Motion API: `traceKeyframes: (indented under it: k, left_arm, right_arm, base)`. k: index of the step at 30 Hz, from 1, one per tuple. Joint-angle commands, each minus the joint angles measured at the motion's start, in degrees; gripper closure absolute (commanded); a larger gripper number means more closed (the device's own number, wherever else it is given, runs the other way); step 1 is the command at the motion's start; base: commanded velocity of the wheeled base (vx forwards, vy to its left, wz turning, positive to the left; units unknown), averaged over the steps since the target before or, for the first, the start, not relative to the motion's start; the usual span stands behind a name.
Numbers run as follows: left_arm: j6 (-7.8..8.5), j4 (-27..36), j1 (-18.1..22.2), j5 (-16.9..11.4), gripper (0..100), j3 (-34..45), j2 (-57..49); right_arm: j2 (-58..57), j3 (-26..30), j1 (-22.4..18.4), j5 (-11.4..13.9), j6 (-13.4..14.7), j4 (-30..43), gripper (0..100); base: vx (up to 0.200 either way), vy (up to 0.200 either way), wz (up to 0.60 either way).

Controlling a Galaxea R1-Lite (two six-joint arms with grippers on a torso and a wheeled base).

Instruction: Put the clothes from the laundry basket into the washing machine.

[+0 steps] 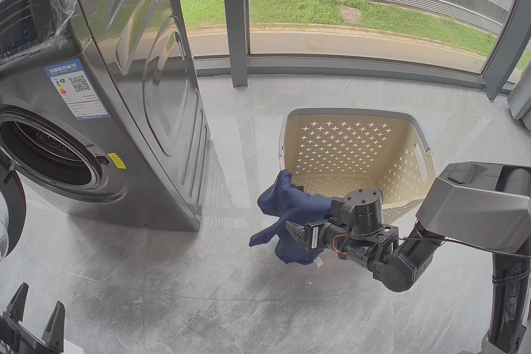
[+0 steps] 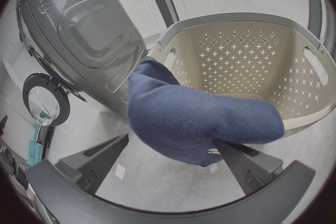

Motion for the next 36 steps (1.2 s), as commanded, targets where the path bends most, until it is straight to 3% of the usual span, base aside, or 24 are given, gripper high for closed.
traceKeyframes:
  k: [1, 8, 9, 21, 25, 36]
  left_arm:
    - [-0.17, 0.0, 0.0, 0.0, 0, 0.9, -0.9]
    - [-0.17, -0.1, 0.0, 0.0, 0, 0.9, -0.9]
    - [-0.17, -0.1, 0.0, 0.0, 0, 0.9, -0.9]
    - [-0.26, -0.1, 0.0, 0.0, 0, 0.9, -0.9]
    - [-0.87, -0.1, 0.0, 0.0, 0, 0.8, -0.9]
    - [-0.87, -0.1, 0.0, 0.0, 0, 0.9, -0.9]
  right_arm:
    - [1.8, -1.8, -0.3, -0.3, 0.0, 0.0, 0]
    - [3.2, -3.3, -0.3, -2.0, 0.1, -0.7, 0]
    - [3.2, -3.3, -0.3, -2.0, 0.1, -0.7, 100]
    - [2.9, -2.3, 1.0, -2.0, 0.3, -2.4, 100]
    - [-0.5, 1.6, 2.6, -2.0, 0.2, -5.8, 100]
    - [-28.5, 17.0, 7.4, -0.5, 0.3, -4.9, 100]
  base:
    - [0.000, 0.000, 0.00]
    - [0.000, 0.000, 0.00]
    - [0.000, 0.000, 0.00]
    - [0.000, 0.000, 0.00]
    - [0.000, 0.000, 0.00]
    - [0.000, 0.000, 0.00]
